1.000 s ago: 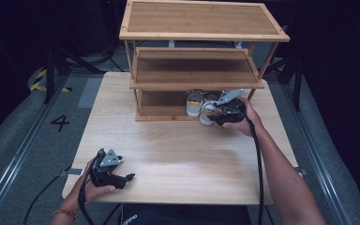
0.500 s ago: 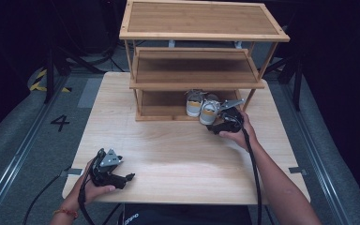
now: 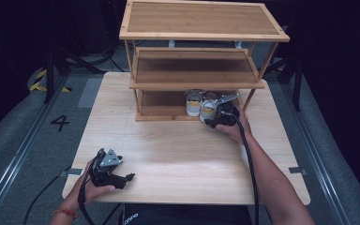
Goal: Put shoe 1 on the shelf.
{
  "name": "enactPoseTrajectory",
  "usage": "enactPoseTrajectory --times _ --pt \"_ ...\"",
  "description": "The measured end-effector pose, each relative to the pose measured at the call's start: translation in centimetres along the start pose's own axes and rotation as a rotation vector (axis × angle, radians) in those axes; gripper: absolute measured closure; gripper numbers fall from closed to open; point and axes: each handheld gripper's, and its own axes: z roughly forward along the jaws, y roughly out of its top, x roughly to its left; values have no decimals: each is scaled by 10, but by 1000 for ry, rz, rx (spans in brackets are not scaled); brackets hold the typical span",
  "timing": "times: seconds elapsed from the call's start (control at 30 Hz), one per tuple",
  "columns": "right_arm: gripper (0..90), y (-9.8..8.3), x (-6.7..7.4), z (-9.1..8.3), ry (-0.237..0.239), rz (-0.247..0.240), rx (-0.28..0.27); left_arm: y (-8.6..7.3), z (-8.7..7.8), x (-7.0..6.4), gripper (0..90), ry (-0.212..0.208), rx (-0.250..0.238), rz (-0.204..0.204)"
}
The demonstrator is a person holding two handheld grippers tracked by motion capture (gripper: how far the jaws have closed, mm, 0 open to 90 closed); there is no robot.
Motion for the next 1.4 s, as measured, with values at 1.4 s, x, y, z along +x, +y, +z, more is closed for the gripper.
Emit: enactPoseTrajectory --times 1.4 --pt "352 2 -10 5 -98 4 -136 -1 -1 -1 158 -3 -3 2"
